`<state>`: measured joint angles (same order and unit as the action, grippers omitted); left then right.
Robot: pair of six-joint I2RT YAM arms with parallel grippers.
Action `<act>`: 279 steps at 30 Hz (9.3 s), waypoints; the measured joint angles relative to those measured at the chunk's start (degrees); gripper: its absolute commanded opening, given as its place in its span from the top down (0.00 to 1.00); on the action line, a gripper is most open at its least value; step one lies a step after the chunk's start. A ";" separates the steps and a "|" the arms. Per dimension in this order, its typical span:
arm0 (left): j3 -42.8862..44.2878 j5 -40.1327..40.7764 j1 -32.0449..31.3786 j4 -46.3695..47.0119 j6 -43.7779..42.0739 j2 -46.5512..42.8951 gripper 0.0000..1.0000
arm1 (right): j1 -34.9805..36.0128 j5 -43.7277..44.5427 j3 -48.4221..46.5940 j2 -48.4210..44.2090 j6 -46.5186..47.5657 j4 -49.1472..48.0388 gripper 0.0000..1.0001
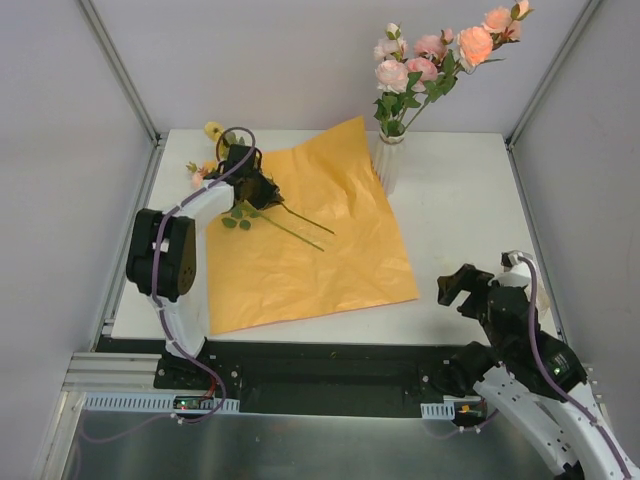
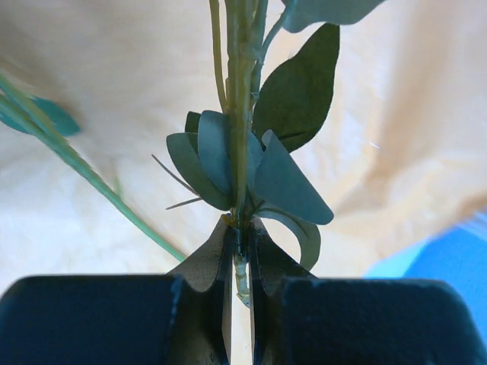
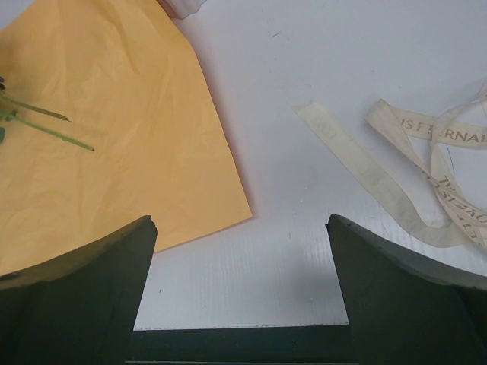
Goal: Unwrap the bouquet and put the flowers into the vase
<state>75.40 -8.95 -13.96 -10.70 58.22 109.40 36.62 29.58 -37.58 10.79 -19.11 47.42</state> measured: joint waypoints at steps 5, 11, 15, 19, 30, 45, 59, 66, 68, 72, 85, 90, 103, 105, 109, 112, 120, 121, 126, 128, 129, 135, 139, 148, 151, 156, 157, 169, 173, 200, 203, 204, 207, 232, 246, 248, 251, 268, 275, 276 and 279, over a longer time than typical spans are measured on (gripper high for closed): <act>0.13 -4.87 0.02 0.39 -3.89 -10.47 1.00 | 0.00 -1.60 -0.15 4.63 0.22 -0.44 0.02; -2.60 -14.99 -0.26 3.32 -11.85 -25.31 1.00 | 0.00 -11.13 -3.08 13.86 4.48 -5.22 0.04; -4.68 -25.16 -1.09 4.76 -19.21 -31.30 1.00 | 0.02 -19.89 -10.43 24.74 7.98 -10.51 0.06; -8.83 -29.77 -6.19 5.51 -29.24 -37.33 1.00 | 0.07 -28.92 -20.31 36.13 10.54 -16.09 0.07; -13.79 -36.54 -16.81 5.33 -42.40 -44.19 1.00 | 3.65 -41.72 -30.91 48.59 11.10 -31.50 0.07; -13.81 -37.38 -17.99 5.31 -42.58 -42.88 1.00 | 10.05 -33.51 -30.49 55.45 8.90 -43.34 0.33; -13.79 -34.82 -17.97 4.76 -43.65 -41.86 0.65 | 11.28 -28.37 -32.59 58.03 8.74 -43.28 0.99; -13.70 -29.33 -17.40 0.79 -44.54 -41.88 0.39 | 9.60 -23.52 -38.47 58.71 16.20 -42.38 1.00; -13.55 -27.56 -16.61 -0.44 -44.44 -41.88 0.37 | 8.90 -20.76 -40.65 58.66 19.28 -42.42 1.00; -12.66 -24.98 -14.34 -2.60 -44.24 -41.86 0.36 | 5.55 -15.45 -42.84 57.94 24.96 -44.37 1.00; -11.98 -23.39 -13.31 -4.59 -44.04 -41.86 0.36 | -8.09 -17.81 -48.13 67.65 43.50 -70.49 1.00; -11.89 -23.37 -13.31 -5.07 -44.04 -41.86 0.36 | -10.73 -18.45 -49.16 74.34 46.01 -78.60 1.00; -10.91 -23.41 -13.31 -6.12 -44.04 -39.58 0.36 | -14.23 -19.61 -56.00 82.73 45.40 -86.29 0.99; -10.88 -23.41 -13.31 -6.14 -44.04 -39.30 0.36 | -14.25 -19.61 -55.95 82.90 45.05 -86.97 1.00; -10.82 -23.41 -13.31 -6.38 -44.04 -39.21 0.36 | -14.25 -19.54 -54.40 82.93 44.15 -89.66 1.00; -10.64 -23.43 -13.31 -6.47 -44.04 -39.19 0.36 | -14.25 -19.50 -51.89 82.90 43.65 -91.21 1.00; -10.36 -23.43 -13.31 -6.75 -44.02 -38.25 0.36 | -14.25 -19.23 -44.68 82.82 43.01 -92.94 1.00; -10.36 -23.43 -13.31 -6.82 -44.04 -38.14 0.36 | -14.25 -19.15 -43.45 82.68 42.71 -93.48 1.00; -10.27 -23.47 -13.31 -6.82 -43.93 -37.92 0.36 | -14.32 -18.82 -38.27 81.50 41.77 -95.27 0.99; -10.27 -23.47 -13.31 -6.82 -43.87 -37.66 0.36 | -14.36 -18.71 -36.33 81.09 41.29 -96.19 0.99; -10.27 -23.47 -13.31 -6.82 -43.85 -37.48 0.36 | -14.38 -18.64 -35.54 80.96 41.09 -96.63 0.99; -10.27 -23.47 -13.31 -6.86 -43.67 -37.33 0.36 | -14.51 -17.97 -32.30 80.85 39.58 -98.14 0.99; -10.27 -23.50 -13.29 -6.88 -43.58 -37.33 0.36 | -14.64 -17.77 -30.38 80.76 38.62 -98.71 0.91; -10.27 -24.02 -12.17 -6.95 -42.29 -37.29 0.36 | -14.67 -17.66 -27.21 79.21 35.28 -95.56 0.25; -10.27 -24.09 -11.50 -7.02 -42.07 -37.29 0.36 | -14.62 -17.29 -27.04 76.98 33.81 -89.35 0.17; -10.27 -25.22 -10.14 -7.04 -41.07 -37.27 0.36 | -14.56 -14.05 -30.91 74.36 30.58 -72.89 0.13; -10.27 -25.44 -9.88 -7.04 -40.92 -37.27 0.36 | -14.56 -13.66 -31.65 73.85 29.66 -69.29 0.12; -10.27 -26.88 -4.20 -5.95 -37.38 -34.77 0.36 | -8.98 -14.10 -20.41 58.29 21.09 -40.13 0.07; -10.27 -27.26 -1.31 -5.16 -34.47 -31.08 0.36 | -6.78 -17.22 -15.08 53.48 17.92 -33.92 0.09; -29.44 -9.79 6.95 16.72 -1.81 -15.10 0.56 | 12.66 -7.32 4.81 4.33 0.79 -11.15 0.09; -28.52 -6.88 7.15 19.52 -0.57 -15.02 0.59 | 12.66 -4.42 2.47 -0.98 -0.31 -4.81 0.08; -27.98 -6.38 7.30 20.33 -0.24 -14.75 0.60 | 12.66 -3.50 1.53 -2.86 -0.87 -3.08 0.08; -26.32 -5.14 7.32 22.60 1.20 -12.96 0.61 | 12.66 -1.64 -0.33 -8.31 -2.19 -0.20 0.08; -22.23 -4.02 7.32 29.29 4.02 -2.78 0.75 | 12.66 1.77 -2.27 -9.44 -6.36 6.47 0.08; -18.34 -4.11 7.32 30.71 6.95 1.27 0.76 | 12.66 1.95 -2.27 -8.20 -7.69 6.88 0.08; -17.94 -4.26 7.32 31.21 7.54 1.75 0.79 | 12.66 1.95 -2.27 -8.20 -7.76 6.88 0.08; -17.64 -4.28 7.32 31.47 8.17 2.25 0.92 | 12.66 1.95 -2.27 -8.20 -7.89 6.93 0.08; -19.82 -8.50 7.65 26.53 0.66 -20.44 1.00 | 12.66 1.49 -2.47 1.51 -6.67 5.27 0.08; -18.40 -16.65 7.52 25.38 -7.93 -36.11 1.00 | 12.66 0.70 -8.98 11.65 1.03 1.75 0.05; -17.27 -18.67 7.15 24.90 -9.51 -36.52 1.00 | 12.66 0.17 -10.58 12.92 2.71 0.81 0.05; -13.92 -24.50 4.48 23.34 -15.32 -36.68 1.00 | 12.66 -2.25 -15.85 17.25 7.28 -1.88 0.05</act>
<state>61.47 -33.45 -9.47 12.64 42.89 72.73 49.28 27.33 -53.43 28.03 -11.84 45.54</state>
